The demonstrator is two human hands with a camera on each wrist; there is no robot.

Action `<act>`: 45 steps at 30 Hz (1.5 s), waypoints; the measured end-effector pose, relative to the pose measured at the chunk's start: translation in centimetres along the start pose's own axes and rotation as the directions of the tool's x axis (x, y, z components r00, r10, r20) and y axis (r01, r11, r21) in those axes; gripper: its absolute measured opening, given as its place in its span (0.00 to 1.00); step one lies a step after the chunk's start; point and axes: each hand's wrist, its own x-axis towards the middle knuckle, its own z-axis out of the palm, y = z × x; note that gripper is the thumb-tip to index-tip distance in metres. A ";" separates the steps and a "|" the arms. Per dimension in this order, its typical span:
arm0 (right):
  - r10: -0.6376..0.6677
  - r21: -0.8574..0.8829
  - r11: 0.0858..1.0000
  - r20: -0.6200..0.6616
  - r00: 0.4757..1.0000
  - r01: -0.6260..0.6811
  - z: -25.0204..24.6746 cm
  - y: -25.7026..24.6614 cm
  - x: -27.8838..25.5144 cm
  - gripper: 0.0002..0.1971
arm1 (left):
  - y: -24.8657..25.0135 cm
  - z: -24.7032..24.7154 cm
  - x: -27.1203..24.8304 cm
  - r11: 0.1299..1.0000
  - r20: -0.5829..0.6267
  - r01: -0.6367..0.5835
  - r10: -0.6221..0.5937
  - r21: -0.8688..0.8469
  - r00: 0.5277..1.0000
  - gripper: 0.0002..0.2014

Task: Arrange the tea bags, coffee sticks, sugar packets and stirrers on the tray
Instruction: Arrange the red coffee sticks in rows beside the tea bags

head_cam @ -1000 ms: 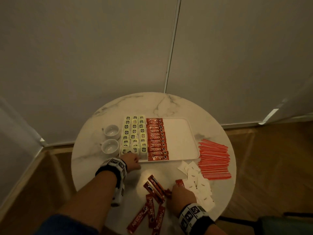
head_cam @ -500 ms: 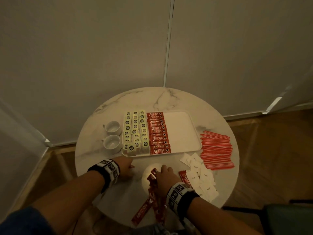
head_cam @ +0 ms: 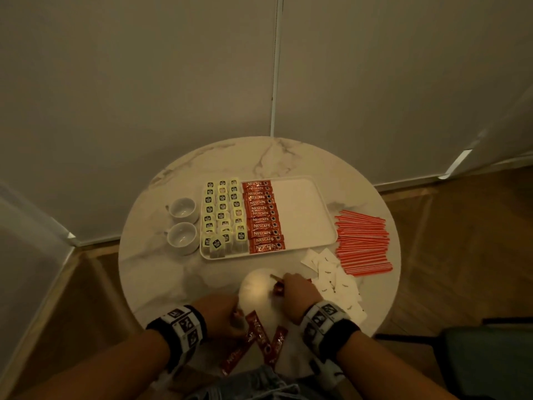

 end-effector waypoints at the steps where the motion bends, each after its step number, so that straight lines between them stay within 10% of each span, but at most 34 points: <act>1: 0.040 -0.001 0.999 -0.052 0.998 -0.040 -0.5 1.1 -0.3 0.14 | 0.6 0.2 0.1 0.997 0.033 0.005 -0.007 0.074 0.999 0.28; 6: 0.179 -0.056 0.981 -0.091 0.980 -0.185 -0.4 4.5 -1.3 0.17 | 2.5 0.3 0.5 0.967 0.094 -0.011 -0.014 0.255 0.995 0.21; 14: 0.035 -0.199 0.979 -0.067 0.997 -0.047 0.6 3.3 -1.1 0.17 | 1.7 -0.6 1.2 0.995 -0.042 -0.061 0.065 0.081 0.997 0.03; 19: -0.004 -0.224 0.975 -0.026 1.000 -0.002 0.8 2.5 -0.9 0.17 | 2.2 -0.4 2.2 0.995 -0.161 -0.033 0.018 -0.090 0.987 0.11; 28: 0.005 -0.334 0.942 0.057 0.998 0.014 1.0 1.5 -0.9 0.16 | 6.1 0.5 3.0 0.939 -0.025 -0.138 0.154 0.316 0.988 0.20; 34: -0.028 -0.349 0.936 0.063 0.998 0.048 1.0 1.6 -1.2 0.16 | 6.8 0.5 1.9 0.972 -0.068 -0.157 0.172 0.176 0.983 0.26; 45: 0.014 -0.044 0.999 -0.006 1.000 -0.014 -1.4 2.1 -1.5 0.15 | 7.8 1.8 2.3 0.923 0.215 -0.268 0.213 0.277 0.953 0.18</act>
